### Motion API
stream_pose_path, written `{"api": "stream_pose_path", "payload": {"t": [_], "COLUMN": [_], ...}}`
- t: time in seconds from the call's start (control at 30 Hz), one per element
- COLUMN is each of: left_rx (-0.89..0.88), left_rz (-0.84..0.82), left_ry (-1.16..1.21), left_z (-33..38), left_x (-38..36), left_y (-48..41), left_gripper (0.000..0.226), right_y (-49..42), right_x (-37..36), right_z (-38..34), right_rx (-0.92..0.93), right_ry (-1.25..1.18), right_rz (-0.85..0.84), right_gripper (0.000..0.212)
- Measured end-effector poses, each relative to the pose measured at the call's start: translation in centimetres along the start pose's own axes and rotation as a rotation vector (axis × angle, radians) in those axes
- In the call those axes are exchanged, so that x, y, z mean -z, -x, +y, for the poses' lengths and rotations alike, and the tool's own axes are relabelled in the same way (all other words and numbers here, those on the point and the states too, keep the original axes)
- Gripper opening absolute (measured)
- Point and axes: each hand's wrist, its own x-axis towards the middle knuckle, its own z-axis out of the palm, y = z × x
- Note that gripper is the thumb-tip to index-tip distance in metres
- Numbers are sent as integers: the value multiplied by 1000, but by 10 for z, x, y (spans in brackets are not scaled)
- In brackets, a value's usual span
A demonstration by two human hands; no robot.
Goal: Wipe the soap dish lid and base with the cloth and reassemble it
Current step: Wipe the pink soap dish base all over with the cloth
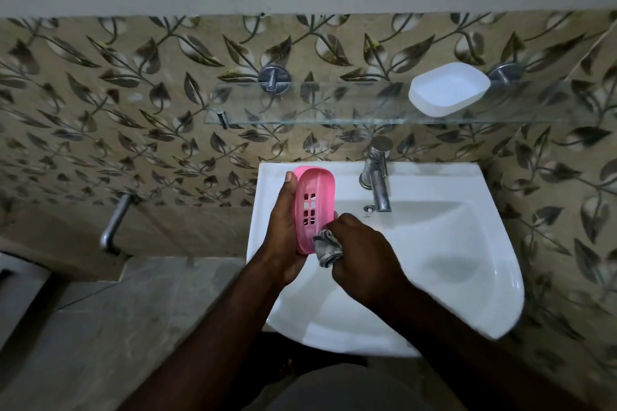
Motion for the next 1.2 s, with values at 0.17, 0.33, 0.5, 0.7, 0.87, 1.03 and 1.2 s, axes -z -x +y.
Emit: {"api": "stream_pose_path", "payload": {"t": [0.17, 0.33, 0.5, 0.7, 0.87, 1.03, 1.2], "left_rx": [-47, -50, -46, -24, 63, 70, 77], "left_rz": [-46, -38, -15, -15, -102, -148, -191], "left_ry": [59, 31, -65, 7, 58, 79, 98], "left_z": [-1, 1, -5, -1, -5, -9, -8], "left_x": [-10, -10, -6, -2, 4, 7, 9], "left_y": [-5, -10, -10, -14, -17, -21, -23], "left_gripper": [77, 75, 74, 75, 81, 79, 75], "right_y": [-8, -9, -10, -26, -38, -23, -16], "right_x": [28, 19, 27, 41, 40, 11, 6], "right_z": [-19, -10, 27, 40, 82, 109, 118], "right_rx": [-132, 69, 163, -225, -528, -613, -645], "right_ry": [-768, -402, -45, -934, -1500, -1632, -1694], "right_rz": [-84, 33, -77, 179, 119, -55, -181], "right_gripper": [21, 10, 29, 28, 40, 39, 50]}}
